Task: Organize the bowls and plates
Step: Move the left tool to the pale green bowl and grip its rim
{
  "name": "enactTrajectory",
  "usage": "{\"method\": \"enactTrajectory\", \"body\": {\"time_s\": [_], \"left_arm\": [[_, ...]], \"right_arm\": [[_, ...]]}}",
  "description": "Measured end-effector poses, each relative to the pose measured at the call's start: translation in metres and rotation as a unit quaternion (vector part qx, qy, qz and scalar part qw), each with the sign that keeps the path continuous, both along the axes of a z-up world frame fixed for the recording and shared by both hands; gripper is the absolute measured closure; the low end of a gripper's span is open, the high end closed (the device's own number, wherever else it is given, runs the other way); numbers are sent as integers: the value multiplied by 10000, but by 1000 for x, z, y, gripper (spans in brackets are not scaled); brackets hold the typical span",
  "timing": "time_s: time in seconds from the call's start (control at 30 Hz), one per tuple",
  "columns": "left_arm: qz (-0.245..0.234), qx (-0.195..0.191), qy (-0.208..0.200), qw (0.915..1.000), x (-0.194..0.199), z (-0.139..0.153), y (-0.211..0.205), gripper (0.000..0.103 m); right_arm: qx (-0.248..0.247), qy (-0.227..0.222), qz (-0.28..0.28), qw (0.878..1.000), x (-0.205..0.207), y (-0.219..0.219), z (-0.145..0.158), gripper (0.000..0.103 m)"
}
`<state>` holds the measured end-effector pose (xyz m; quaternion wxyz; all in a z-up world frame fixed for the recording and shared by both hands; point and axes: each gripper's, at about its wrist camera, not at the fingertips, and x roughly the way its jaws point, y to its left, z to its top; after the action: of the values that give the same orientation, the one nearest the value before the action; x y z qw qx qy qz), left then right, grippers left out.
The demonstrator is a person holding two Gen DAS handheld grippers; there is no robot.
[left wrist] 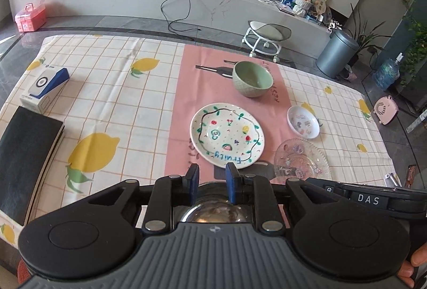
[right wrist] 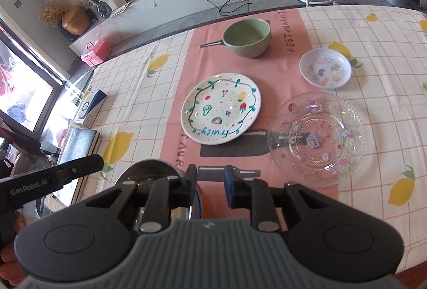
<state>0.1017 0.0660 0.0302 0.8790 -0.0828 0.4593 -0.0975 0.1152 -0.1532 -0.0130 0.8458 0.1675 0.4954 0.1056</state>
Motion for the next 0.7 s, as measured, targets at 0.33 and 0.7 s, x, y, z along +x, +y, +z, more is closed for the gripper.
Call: {"method": "enactTrajectory", "body": {"time_s": [0.33, 0.7], "left_arm": [[-485, -272, 14, 9984, 64, 23, -38, 79], [-497, 11, -32, 9988, 157, -2, -69, 79]], "right_arm": [[-31, -25, -393, 9992, 44, -39, 5, 81], [-170, 41, -601, 9980, 135, -55, 0, 78]]}}
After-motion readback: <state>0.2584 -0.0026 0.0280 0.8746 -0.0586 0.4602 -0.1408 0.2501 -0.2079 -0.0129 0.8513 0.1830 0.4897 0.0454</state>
